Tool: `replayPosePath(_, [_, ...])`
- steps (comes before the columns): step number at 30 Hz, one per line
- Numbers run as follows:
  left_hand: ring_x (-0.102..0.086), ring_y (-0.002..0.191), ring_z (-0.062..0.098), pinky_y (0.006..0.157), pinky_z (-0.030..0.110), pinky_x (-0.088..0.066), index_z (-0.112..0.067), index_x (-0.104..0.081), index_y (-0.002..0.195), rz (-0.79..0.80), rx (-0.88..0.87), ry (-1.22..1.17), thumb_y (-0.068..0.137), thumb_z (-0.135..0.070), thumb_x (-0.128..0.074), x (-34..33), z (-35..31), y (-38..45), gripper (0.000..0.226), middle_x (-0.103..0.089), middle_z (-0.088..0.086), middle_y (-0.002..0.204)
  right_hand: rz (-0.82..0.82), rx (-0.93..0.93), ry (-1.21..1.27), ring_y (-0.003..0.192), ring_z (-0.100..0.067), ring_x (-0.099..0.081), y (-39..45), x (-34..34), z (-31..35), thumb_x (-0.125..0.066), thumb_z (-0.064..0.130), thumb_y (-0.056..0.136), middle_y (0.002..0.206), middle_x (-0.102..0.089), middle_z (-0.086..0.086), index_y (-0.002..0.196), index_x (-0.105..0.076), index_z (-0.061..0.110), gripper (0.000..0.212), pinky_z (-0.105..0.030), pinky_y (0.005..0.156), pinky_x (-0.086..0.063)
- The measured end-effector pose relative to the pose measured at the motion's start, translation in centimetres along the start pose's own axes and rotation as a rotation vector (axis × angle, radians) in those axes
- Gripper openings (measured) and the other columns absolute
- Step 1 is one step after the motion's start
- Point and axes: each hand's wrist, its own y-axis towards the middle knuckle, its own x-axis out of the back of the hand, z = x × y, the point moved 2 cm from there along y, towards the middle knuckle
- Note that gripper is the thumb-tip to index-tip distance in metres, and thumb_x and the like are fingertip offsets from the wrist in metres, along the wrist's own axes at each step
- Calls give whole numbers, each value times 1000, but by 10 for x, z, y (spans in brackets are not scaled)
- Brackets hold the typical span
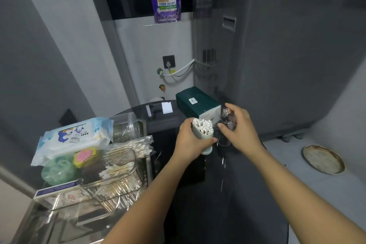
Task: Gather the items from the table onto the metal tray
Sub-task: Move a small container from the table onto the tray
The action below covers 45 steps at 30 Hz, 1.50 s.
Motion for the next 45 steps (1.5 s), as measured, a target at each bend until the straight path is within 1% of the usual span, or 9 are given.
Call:
replayPosePath(7, [-43,109,4,86,13,-33,-30,-46,131,-77,-76,3,64,-32,-84,39,-16,-50,77,-41,-10,123,-96,1,307,96,8,-55,-17,21,39,-64,19,86,133,-48,3,134,-44,30,53,6,69,-38])
replayPosePath(9, [-44,112,4,84,11,-33,-37,-44,131,-62,-87,-5,66,-34,-83,50,-18,-65,76,-41,-11,125,-69,-4,420,94,19,-54,-28,23,48,-64,22,87,131,-50,8,133,-44,33,51,3,76,-40])
replayPosePath(11, [-42,115,4,91,18,-32,-41,-41,134,-47,-90,7,67,-37,-82,59,-17,-77,78,-41,-12,127,-30,-20,534,108,13,-54,-35,22,56,-66,30,84,130,-51,11,128,-47,40,50,-18,99,-45])
replayPosePath(14, [-39,113,2,90,16,-30,-43,-37,137,-52,-112,55,67,-41,-80,74,-17,-95,83,-41,-14,128,32,-42,611,121,-12,-55,-45,17,67,-68,46,71,134,-51,2,116,-51,54,48,-45,103,-44])
replayPosePath(20, [-40,118,0,80,0,-28,-44,-39,135,-138,-151,78,66,-45,-79,102,-10,-122,80,-42,-15,134,128,24,610,118,-13,-58,-64,-7,92,-67,54,66,131,-55,4,109,-51,61,46,-47,101,-46])
replayPosePath(24, [-43,119,-3,94,13,-36,-42,-41,134,-171,-171,76,65,-49,-79,110,-4,-130,80,-45,-16,133,177,38,615,120,-16,-57,-73,-21,104,-67,56,65,137,-52,2,118,-50,56,55,-48,103,-44])
replayPosePath(30, [-41,117,-4,86,4,-29,-42,-39,136,-154,-165,116,63,-50,-80,120,-3,-132,85,-43,-20,133,158,96,595,114,-13,-62,-77,-22,109,-69,43,74,135,-53,1,126,-50,42,56,-50,101,-46])
replayPosePath(37, [-39,118,-2,94,17,-29,-41,-39,137,-117,-160,116,64,-47,-81,121,-6,-132,84,-42,-19,133,155,97,569,112,-16,-63,-80,-19,111,-70,71,56,134,-55,1,120,-52,49,70,-51,100,-46])
replayPosePath(45, [-38,117,-3,96,18,-29,-33,-39,138,-101,-131,112,61,-46,-83,117,-5,-134,89,-40,-22,127,194,74,557,109,-12,-64,-83,-22,108,-75,59,60,133,-54,-1,124,-52,42,71,-51,99,-47])
